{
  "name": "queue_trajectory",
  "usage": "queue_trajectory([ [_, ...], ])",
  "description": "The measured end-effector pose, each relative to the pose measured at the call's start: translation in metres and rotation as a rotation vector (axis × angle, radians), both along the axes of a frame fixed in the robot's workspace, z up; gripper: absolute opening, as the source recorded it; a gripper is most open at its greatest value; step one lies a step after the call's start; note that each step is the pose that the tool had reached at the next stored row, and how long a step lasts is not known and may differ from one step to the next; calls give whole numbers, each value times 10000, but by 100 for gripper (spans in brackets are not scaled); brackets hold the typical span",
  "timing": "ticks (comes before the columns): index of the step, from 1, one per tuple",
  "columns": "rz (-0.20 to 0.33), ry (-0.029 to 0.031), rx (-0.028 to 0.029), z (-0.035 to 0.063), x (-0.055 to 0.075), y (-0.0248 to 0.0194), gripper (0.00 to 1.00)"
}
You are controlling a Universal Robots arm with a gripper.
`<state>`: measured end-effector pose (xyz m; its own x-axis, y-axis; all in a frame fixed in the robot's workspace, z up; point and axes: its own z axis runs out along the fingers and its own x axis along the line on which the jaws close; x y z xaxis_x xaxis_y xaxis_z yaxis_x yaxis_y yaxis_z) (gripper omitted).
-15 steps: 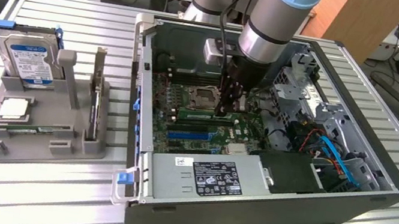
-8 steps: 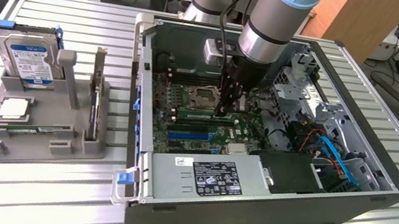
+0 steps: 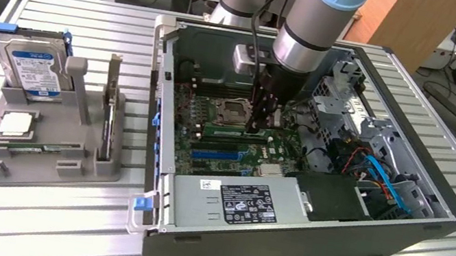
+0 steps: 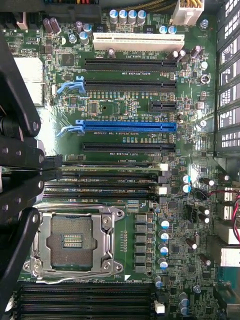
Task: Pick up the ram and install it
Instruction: 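Insert the ram into the slot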
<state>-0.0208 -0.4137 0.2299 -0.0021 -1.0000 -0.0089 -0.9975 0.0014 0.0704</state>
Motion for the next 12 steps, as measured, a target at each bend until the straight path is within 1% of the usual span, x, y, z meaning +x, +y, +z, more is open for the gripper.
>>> queue_trajectory([
  [6, 0, 1, -2, -1, 0, 0, 11],
  [12, 0, -1, 0, -24, -1, 0, 11],
])
